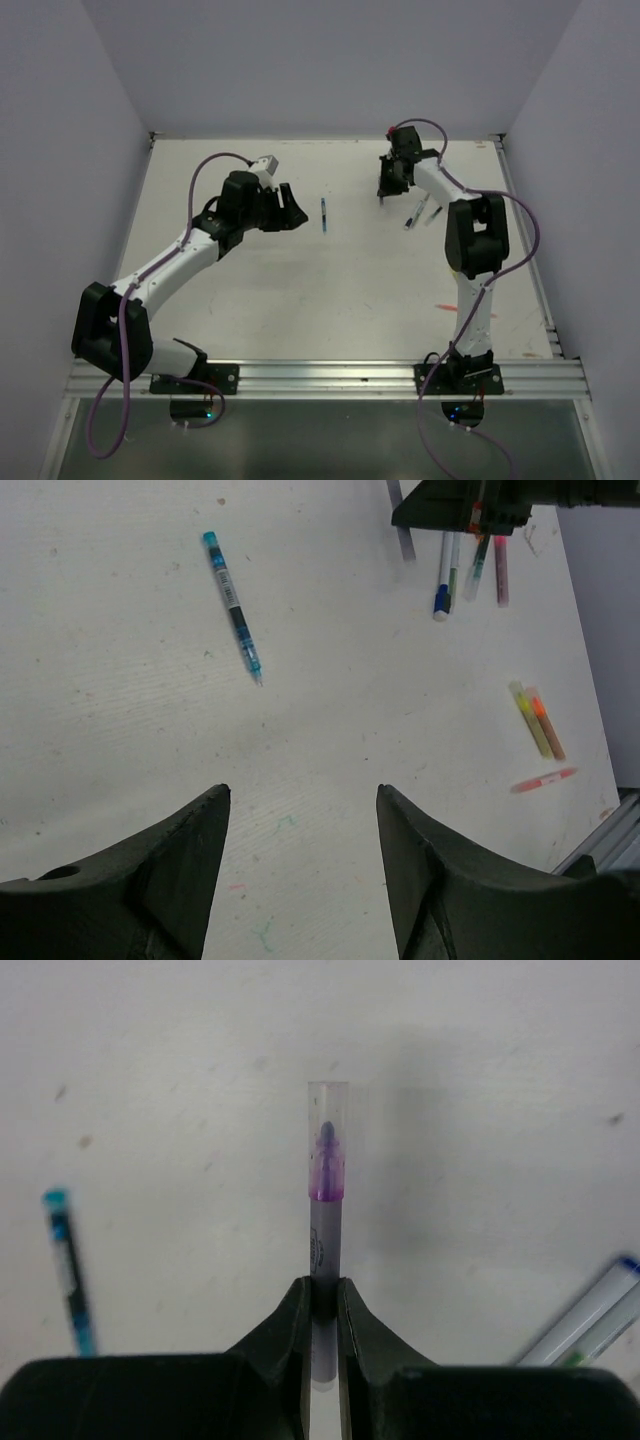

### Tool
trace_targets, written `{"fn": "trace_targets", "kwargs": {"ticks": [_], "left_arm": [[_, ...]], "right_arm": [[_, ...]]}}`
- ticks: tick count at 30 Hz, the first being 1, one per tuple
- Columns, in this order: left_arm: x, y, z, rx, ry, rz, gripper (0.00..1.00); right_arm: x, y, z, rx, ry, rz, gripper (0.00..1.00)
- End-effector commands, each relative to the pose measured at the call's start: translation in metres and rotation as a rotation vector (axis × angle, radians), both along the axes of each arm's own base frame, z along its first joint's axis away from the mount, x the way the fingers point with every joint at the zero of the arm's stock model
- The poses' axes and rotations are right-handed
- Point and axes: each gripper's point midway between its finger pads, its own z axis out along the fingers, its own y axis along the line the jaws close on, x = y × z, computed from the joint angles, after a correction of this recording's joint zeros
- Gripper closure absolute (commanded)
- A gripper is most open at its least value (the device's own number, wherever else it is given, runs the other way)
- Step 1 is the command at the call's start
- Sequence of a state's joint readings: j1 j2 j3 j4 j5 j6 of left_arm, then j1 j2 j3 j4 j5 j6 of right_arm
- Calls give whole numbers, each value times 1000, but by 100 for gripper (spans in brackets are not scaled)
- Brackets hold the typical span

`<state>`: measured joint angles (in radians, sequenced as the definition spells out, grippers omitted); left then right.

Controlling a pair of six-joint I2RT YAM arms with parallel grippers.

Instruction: Open the pen caps

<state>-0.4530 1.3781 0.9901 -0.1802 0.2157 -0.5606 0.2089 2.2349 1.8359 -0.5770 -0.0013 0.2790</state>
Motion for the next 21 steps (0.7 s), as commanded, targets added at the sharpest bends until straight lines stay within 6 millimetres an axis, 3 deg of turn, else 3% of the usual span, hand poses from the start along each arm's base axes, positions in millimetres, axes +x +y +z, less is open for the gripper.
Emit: {"fn": "trace_targets", "kwargs": {"ticks": [1,5,6,7,11,17,21], "left_arm": [[10,-13,34,-81,-62,-20,37],[11,-23,36,-148,-28,-24,39],[12,-24,34,-155,-18,-21,39],[12,-24,31,-160,-3,-11,40],[14,-27,15,-182,53,2,42],[15,-31,-5,-207,109,1,42],[11,-33,-16,-216,153,0,43]], "right_arm": [[-40,85,87,239,-137,188,100],[-106,132,95,341,-135,361,100],[-116,138,83,349,-114,383,100],[-132,151,98,377,-146,426,100],[-177,169,102,429,-144,517,100],[-203,183,114,483,-161,558,100],[-205,191,118,515,-162,568,100]]}}
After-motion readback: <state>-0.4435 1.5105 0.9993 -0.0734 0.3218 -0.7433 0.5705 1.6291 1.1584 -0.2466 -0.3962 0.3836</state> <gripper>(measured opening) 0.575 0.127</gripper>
